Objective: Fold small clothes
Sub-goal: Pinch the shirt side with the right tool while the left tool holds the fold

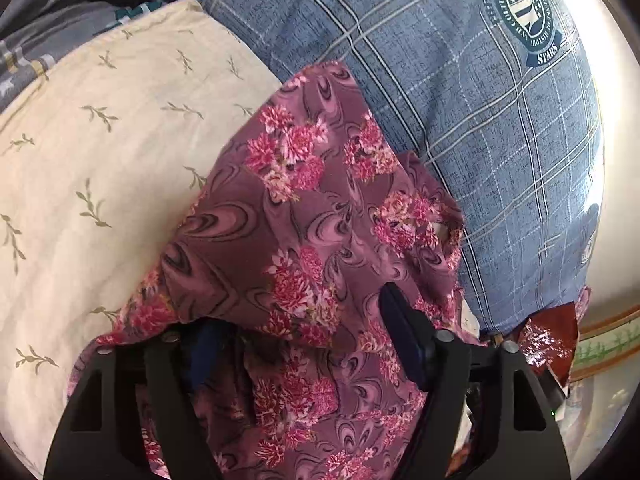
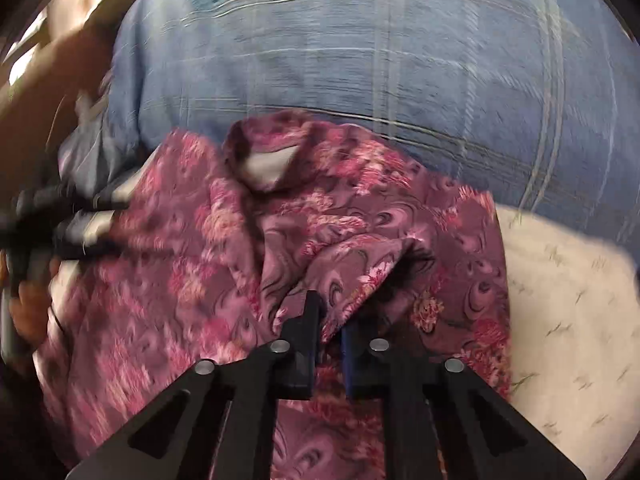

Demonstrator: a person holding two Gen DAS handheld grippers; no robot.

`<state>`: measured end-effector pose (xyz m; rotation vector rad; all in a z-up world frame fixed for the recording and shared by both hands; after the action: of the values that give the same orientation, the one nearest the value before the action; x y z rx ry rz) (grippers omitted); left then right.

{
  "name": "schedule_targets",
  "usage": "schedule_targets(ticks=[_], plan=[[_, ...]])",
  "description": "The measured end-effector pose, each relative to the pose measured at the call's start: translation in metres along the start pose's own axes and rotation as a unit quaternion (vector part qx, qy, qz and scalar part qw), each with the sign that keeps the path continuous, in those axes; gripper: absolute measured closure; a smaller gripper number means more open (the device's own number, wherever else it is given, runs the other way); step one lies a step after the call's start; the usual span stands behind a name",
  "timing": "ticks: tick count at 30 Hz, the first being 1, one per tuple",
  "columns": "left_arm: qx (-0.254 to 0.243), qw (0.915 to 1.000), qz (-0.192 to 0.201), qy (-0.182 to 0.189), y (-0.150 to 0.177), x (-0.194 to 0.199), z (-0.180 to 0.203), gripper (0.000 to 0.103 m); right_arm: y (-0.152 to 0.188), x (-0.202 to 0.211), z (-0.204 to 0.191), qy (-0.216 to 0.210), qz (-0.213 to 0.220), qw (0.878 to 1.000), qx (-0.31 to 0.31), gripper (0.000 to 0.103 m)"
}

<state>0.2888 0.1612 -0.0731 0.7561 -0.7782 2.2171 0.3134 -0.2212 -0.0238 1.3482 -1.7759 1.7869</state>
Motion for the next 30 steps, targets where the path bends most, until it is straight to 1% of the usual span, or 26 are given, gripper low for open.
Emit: schedule_targets(ticks=[1,2,3,4,5,6,7,8,9,10,11,12,13,14,16,17,18,20,21,24,25,26,27,28,29,30], plan=[[-0.003,1.0,0.004,-0.005,-0.001,0.002,0.0,0.054,-0.002,0.011,-0.002,-0.029,0.013,0.999,-0.011,0.095],[-0.003,1.0,0.005,-0.008,-0.001,0.003,-0.001,0.064,-0.006,0.027,0.001,-0.067,0.036,0.996,-0.042,0.095],[0.002,0.9999,0.009,-0.004,-0.003,0.006,-0.002,0.067,-0.012,0.045,0.006,-0.109,0.068,0.989,-0.078,0.095],[0.008,0.9999,0.014,0.0,-0.004,0.009,-0.003,0.067,-0.018,0.065,0.015,-0.144,0.113,0.976,-0.121,0.095],[0.01,0.9998,0.016,0.0,-0.004,0.01,-0.004,0.067,-0.026,0.079,0.028,-0.16,0.154,0.961,-0.167,0.095],[0.01,0.9998,0.015,-0.003,-0.004,0.009,-0.004,0.067,-0.029,0.085,0.05,-0.163,0.185,0.941,-0.23,0.095],[0.007,0.9999,0.012,-0.008,-0.003,0.007,-0.004,0.067,-0.029,0.081,0.065,-0.158,0.19,0.93,-0.272,0.095],[0.004,0.9999,0.006,-0.014,-0.003,0.003,-0.004,0.067,-0.026,0.068,0.086,-0.127,0.175,0.923,-0.318,0.094],[0.006,0.9998,-0.004,-0.018,-0.002,-0.001,-0.006,0.067,-0.021,0.053,0.101,-0.092,0.149,0.919,-0.353,0.088],[0.009,0.9998,-0.008,-0.017,-0.002,-0.003,-0.007,0.067,-0.011,0.032,0.118,-0.061,0.105,0.912,-0.393,0.088],[0.01,0.9998,-0.009,-0.016,-0.002,-0.003,-0.008,0.067,0.001,0.014,0.132,-0.039,0.061,0.901,-0.429,0.088],[0.01,0.9998,-0.009,-0.012,-0.004,-0.001,-0.009,0.067,0.013,0.009,0.141,-0.022,0.049,0.892,-0.449,0.088],[0.01,0.9999,-0.01,-0.01,-0.005,0.0,-0.009,0.067,0.022,0.014,0.145,-0.011,0.073,0.887,-0.456,0.088],[0.012,0.9998,-0.012,-0.008,-0.006,-0.001,-0.011,0.066,0.03,0.026,0.145,-0.009,0.111,0.885,-0.453,0.087],[0.016,0.9998,-0.013,-0.005,-0.006,-0.001,-0.013,0.064,0.043,0.046,0.14,-0.025,0.155,0.878,-0.452,0.078],[0.017,0.9998,-0.012,-0.004,-0.006,0.0,-0.013,0.062,0.05,0.05,0.136,-0.04,0.164,0.875,-0.453,0.063],[0.016,0.9998,-0.01,-0.002,-0.007,0.0,-0.013,0.057,0.055,0.049,0.129,-0.048,0.159,0.877,-0.451,0.051],[0.012,0.9999,-0.006,-0.002,-0.007,0.001,-0.009,0.055,0.055,0.032,0.118,-0.066,0.117,0.887,-0.442,0.051],[0.007,1.0,-0.003,-0.004,-0.006,0.001,-0.006,0.054,0.051,0.022,0.115,-0.077,0.1,0.889,-0.44,0.051],[0.005,0.9999,0.011,-0.001,-0.004,0.002,-0.005,0.054,0.053,-0.003,0.105,-0.077,0.088,0.888,-0.445,0.051],[0.003,0.9999,0.015,-0.003,-0.002,0.002,-0.006,0.057,0.052,-0.009,0.103,-0.068,0.082,0.887,-0.449,0.053],[-0.002,0.9997,0.021,-0.01,-0.002,0.002,-0.007,0.071,0.051,-0.013,0.1,-0.059,0.088,0.886,-0.451,0.055],[-0.005,0.9996,0.023,-0.014,-0.003,0.0,-0.006,0.087,0.05,-0.012,0.095,-0.059,0.097,0.887,-0.448,0.062],[-0.003,0.9996,0.025,-0.014,-0.004,0.0,-0.007,0.092,0.044,-0.014,0.094,-0.073,0.099,0.89,-0.439,0.074],[0.006,0.9996,0.028,-0.007,-0.005,0.002,-0.01,0.093,0.04,-0.014,0.093,-0.082,0.1,0.892,-0.433,0.093],[0.016,0.9994,0.031,0.003,-0.006,0.007,-0.012,0.095,0.037,-0.008,0.093,-0.088,0.108,0.892,-0.431,0.093]])
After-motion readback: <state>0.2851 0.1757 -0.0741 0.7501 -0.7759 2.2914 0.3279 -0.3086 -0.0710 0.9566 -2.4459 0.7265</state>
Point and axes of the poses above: each gripper's, at about its wrist camera, not at the fingertips, and x roughly against the way its jaws point, z to its right, y to its underside, the point moved 1 cm from there along -x, roughly the way its jaws point, and after that the axes turned 5 degrees about z, right-handed, at the moved point
